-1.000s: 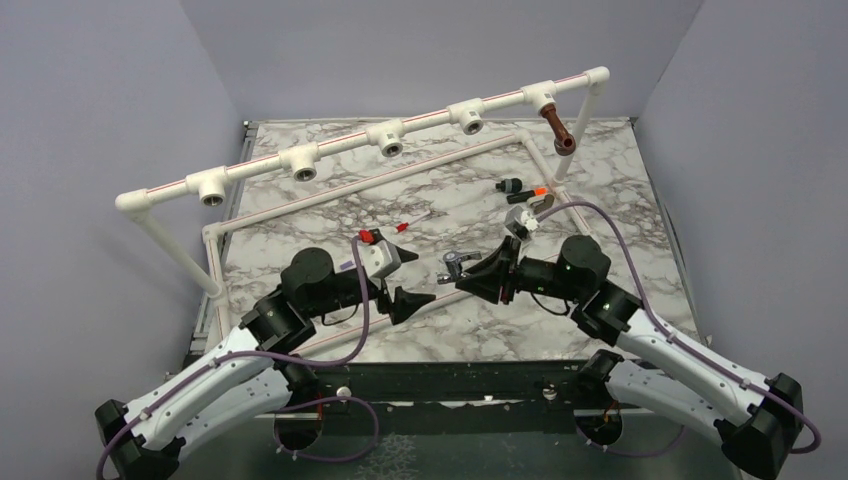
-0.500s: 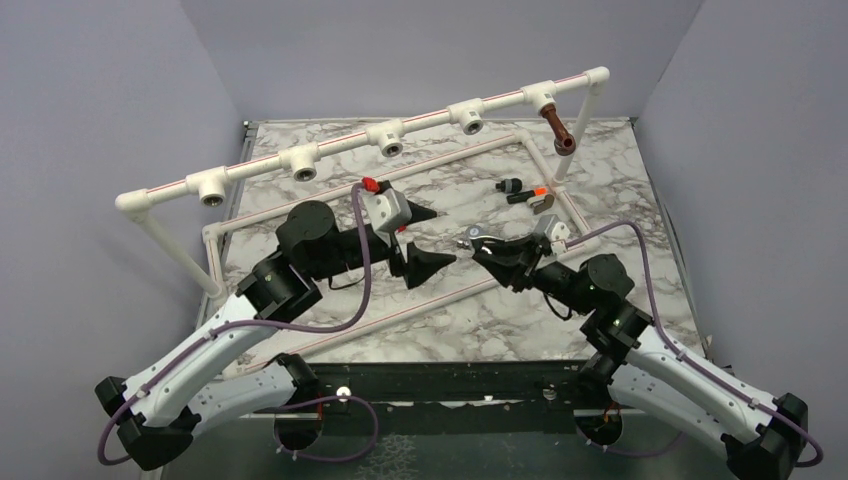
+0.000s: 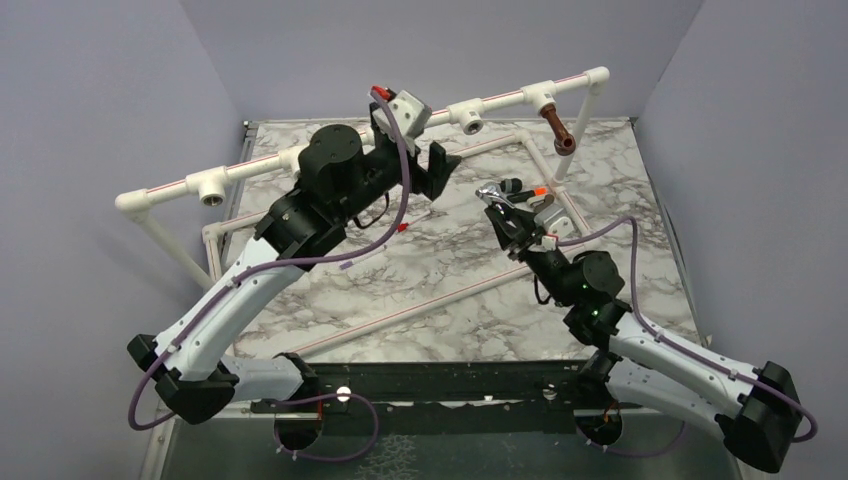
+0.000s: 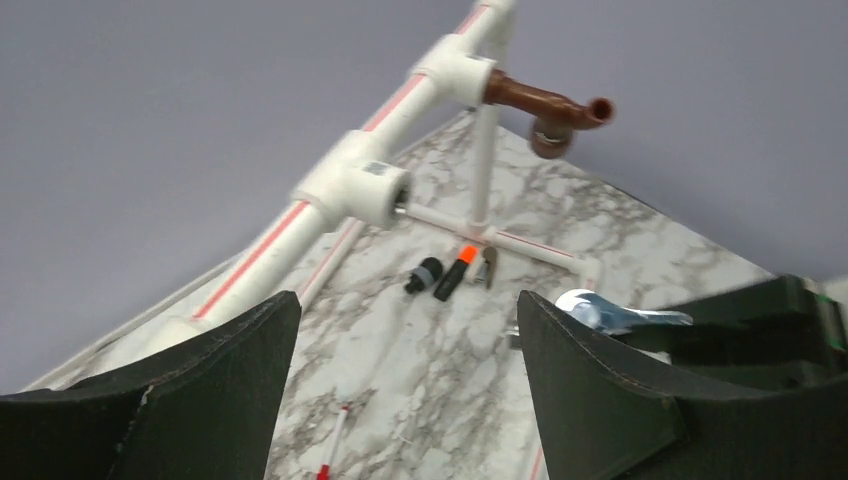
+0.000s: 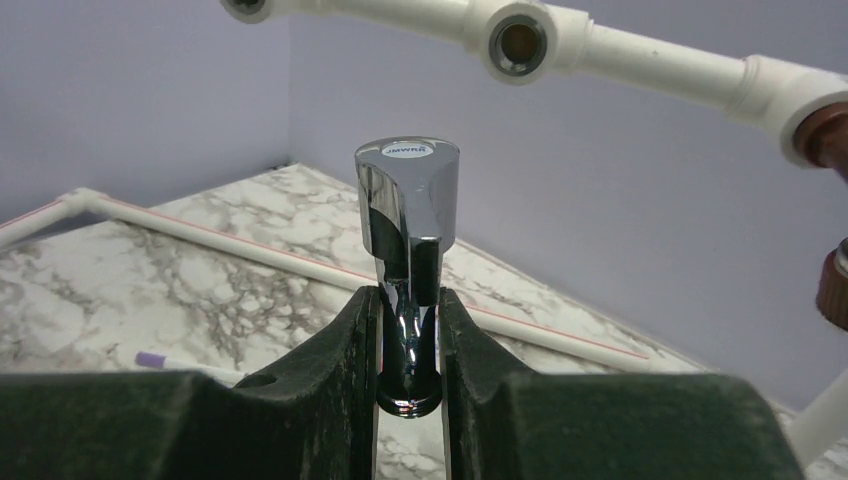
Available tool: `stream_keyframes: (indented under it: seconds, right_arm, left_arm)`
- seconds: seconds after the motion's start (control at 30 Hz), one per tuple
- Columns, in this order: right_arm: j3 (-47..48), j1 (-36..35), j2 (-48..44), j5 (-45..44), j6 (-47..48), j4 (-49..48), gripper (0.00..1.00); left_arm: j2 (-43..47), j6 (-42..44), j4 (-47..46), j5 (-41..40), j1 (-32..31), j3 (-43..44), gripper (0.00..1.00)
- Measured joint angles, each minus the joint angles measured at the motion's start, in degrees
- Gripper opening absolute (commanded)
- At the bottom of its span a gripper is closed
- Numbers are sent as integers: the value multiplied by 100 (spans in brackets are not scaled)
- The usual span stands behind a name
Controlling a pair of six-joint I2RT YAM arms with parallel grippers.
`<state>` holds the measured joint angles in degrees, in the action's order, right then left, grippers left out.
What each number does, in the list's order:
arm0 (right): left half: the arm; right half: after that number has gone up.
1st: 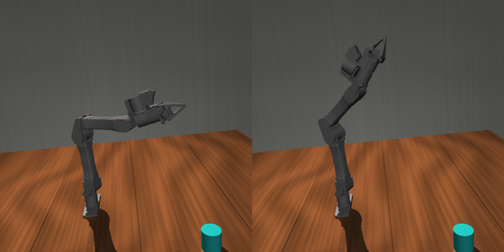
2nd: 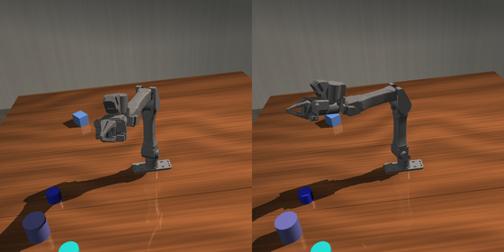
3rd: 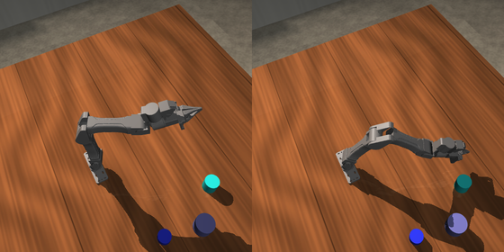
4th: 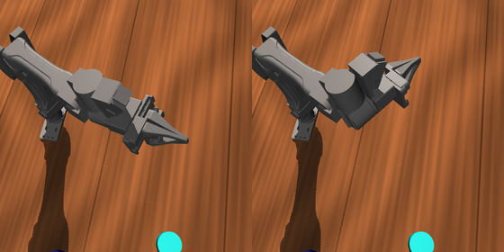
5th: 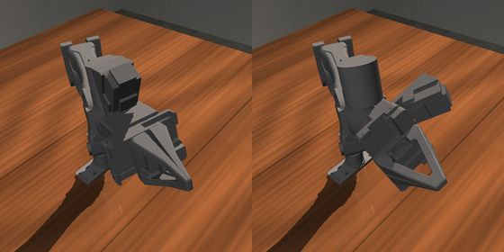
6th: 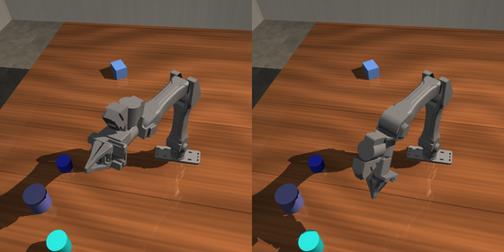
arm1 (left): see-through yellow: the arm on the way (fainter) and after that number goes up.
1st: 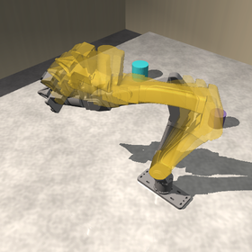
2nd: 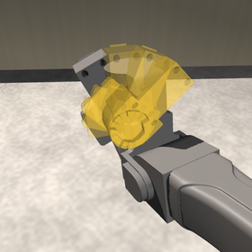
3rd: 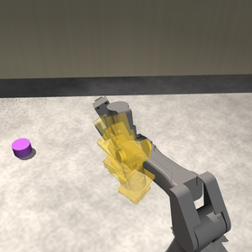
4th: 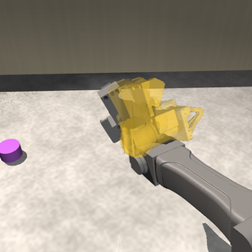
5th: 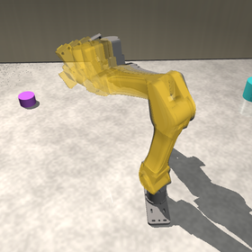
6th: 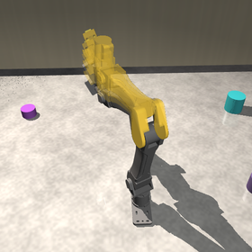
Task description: Install the water faucets
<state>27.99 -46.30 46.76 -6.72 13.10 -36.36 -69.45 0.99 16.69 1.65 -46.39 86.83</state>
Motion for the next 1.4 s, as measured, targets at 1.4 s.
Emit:
stream_keyframes:
  seconds: [1.4]
  right_arm:
    - [1200,-278,1602,-960,1639,-1169,0]
  left_arm:
    - [-1126,-212,-457,-2658,2699,39,71]
